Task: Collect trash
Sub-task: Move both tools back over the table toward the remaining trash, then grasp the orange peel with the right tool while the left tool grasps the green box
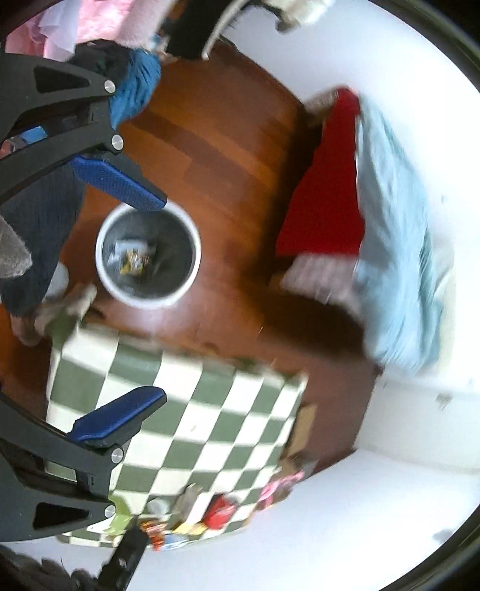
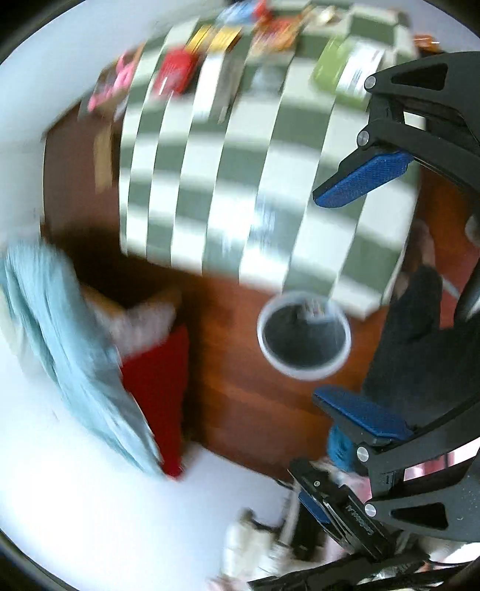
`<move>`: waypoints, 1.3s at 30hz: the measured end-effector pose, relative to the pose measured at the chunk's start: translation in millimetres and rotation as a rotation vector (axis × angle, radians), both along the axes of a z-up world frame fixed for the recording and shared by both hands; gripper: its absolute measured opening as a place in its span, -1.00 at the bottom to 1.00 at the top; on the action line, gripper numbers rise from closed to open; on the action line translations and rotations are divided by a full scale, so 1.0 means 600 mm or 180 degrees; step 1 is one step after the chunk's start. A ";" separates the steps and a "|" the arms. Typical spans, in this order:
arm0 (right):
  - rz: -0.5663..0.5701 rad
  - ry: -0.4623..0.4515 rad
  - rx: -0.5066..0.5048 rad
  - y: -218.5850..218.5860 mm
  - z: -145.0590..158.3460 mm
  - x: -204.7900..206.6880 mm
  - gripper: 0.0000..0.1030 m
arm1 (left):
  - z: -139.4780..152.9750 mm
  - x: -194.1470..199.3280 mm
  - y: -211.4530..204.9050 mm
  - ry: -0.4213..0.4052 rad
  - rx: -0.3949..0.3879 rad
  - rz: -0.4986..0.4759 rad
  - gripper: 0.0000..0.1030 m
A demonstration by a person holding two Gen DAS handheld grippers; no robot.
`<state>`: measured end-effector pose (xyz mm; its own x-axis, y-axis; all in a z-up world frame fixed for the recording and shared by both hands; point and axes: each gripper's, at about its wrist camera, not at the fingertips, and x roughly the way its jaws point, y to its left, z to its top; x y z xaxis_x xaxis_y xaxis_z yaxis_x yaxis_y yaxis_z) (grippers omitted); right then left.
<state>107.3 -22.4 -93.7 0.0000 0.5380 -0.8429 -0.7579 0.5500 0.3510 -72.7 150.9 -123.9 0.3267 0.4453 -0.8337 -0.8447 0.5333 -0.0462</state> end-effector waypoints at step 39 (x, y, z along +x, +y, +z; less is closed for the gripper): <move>-0.1754 0.0141 -0.0735 -0.390 -0.285 0.449 0.87 | -0.216 0.474 -0.274 0.0912 -0.0488 -0.1287 0.71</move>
